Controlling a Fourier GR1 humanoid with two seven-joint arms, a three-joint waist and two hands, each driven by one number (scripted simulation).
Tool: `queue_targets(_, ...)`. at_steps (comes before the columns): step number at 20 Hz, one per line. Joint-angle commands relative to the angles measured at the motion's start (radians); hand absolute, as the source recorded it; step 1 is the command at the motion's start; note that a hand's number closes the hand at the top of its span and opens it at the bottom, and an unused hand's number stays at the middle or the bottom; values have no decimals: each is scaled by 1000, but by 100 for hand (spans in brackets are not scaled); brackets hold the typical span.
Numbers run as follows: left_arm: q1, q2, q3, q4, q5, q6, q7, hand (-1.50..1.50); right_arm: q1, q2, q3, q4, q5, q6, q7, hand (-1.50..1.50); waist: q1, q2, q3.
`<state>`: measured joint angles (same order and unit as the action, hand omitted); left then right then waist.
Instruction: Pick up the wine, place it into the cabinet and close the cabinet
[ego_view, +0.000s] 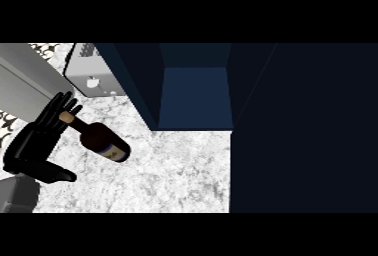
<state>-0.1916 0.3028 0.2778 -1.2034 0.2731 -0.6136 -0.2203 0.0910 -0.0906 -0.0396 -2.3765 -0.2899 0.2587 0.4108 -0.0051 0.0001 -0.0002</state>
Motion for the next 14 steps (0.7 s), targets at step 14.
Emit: queue_targets(14, -140, -11, -54, 412, -182, -10, -273, -150, -24, 29, 32, -76, 16, -45, 66, -150, -1, 0, 0)
